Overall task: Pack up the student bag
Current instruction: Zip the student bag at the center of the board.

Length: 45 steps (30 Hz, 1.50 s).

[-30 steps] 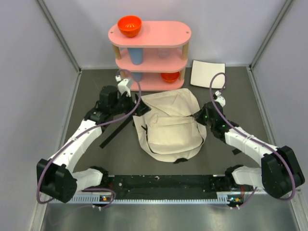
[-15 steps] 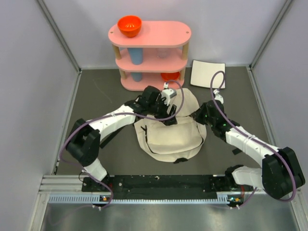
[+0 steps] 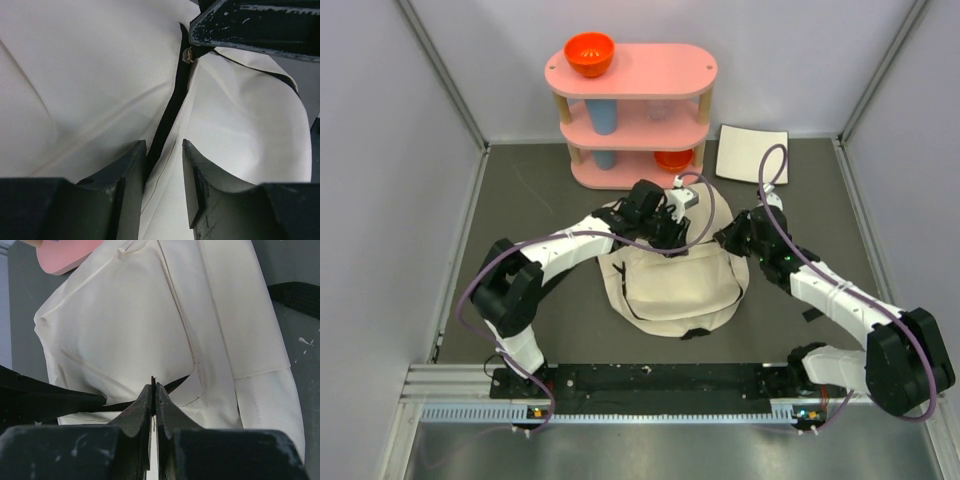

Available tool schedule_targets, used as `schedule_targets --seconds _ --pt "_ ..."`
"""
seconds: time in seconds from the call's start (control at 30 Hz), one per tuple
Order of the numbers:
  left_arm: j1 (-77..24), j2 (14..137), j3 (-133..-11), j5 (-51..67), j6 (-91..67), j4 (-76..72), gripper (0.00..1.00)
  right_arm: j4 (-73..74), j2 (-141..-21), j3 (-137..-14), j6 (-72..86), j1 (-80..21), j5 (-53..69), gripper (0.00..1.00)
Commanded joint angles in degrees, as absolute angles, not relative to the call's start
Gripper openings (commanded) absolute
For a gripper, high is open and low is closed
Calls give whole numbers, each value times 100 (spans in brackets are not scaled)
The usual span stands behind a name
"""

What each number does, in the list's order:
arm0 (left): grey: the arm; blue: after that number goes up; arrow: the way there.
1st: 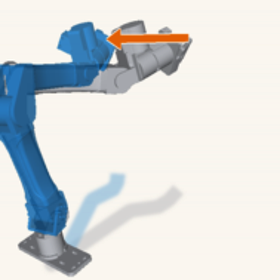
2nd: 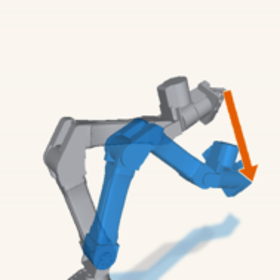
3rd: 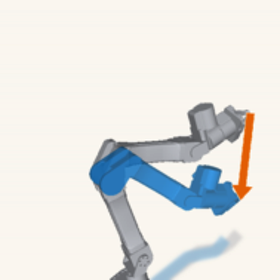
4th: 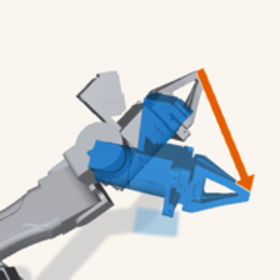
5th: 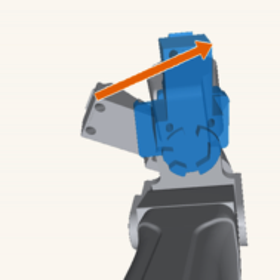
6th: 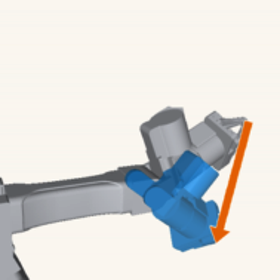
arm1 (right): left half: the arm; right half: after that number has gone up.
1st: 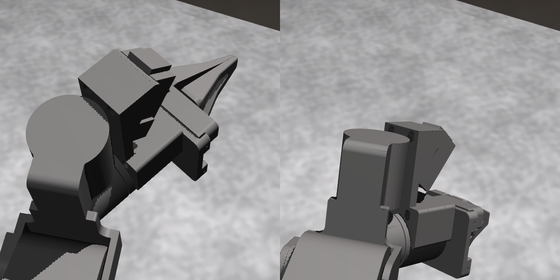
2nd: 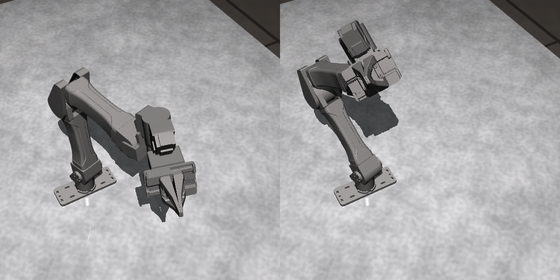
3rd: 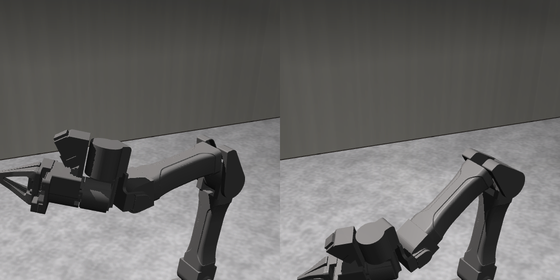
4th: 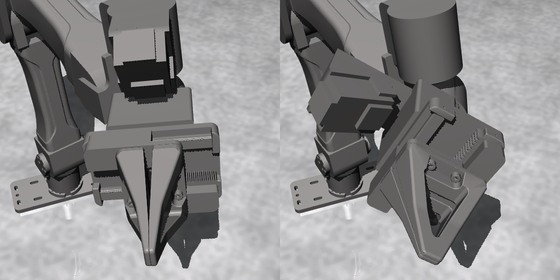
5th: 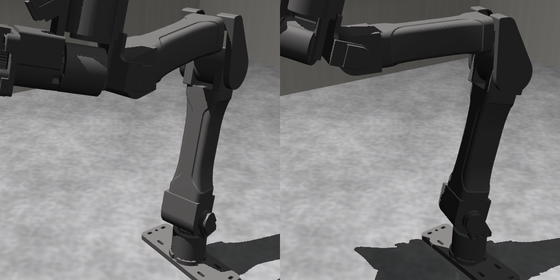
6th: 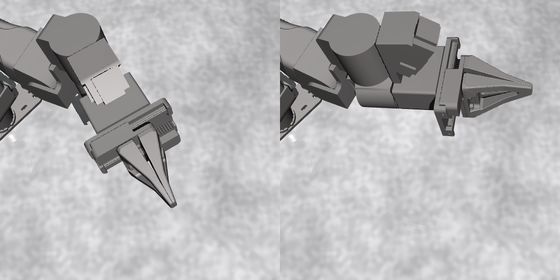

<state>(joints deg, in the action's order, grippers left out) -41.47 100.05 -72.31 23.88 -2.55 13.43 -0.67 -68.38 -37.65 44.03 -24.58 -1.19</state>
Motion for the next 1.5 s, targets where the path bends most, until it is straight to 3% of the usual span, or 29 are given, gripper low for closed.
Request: schedule_targets --seconds 0.0,0.07,0.17,0.3,0.43,0.83,1.2,1.3,1.47 --pt "-4192 10046 -7049 2399 -211 1239 37 -334 -6855 -4078 4421 -2417 104 1" --pt "-4192 10063 -6987 2391 -228 1239 30 -343 -6899 -4078 4456 -2426 123 4" --pt "-4210 10063 -6935 2391 -264 1204 25 -474 -6873 -4008 4509 -2426 167 16" --pt "-4210 10072 -6934 2382 -308 1178 24 -457 -6873 -3982 4526 -2426 176 29" --pt "-4201 10055 -6952 2373 -343 1178 23 -361 -6855 -3929 4544 -2417 106 34" --pt "-4201 9914 -6864 2417 -422 1178 20 -334 -7531 -4359 4281 -2426 35 37" --pt "-4201 9861 -6803 2435 -439 1169 10 -115 -8209 -4790 3947 -2584 -141 36" --pt "-4201 9826 -6794 2417 -431 1160 8 -105 -8323 -4808 3955 -2637 -97 33" --pt "-4210 9809 -6785 2417 -439 1186 6 -123 -8385 -4755 4017 -2689 -79 16"
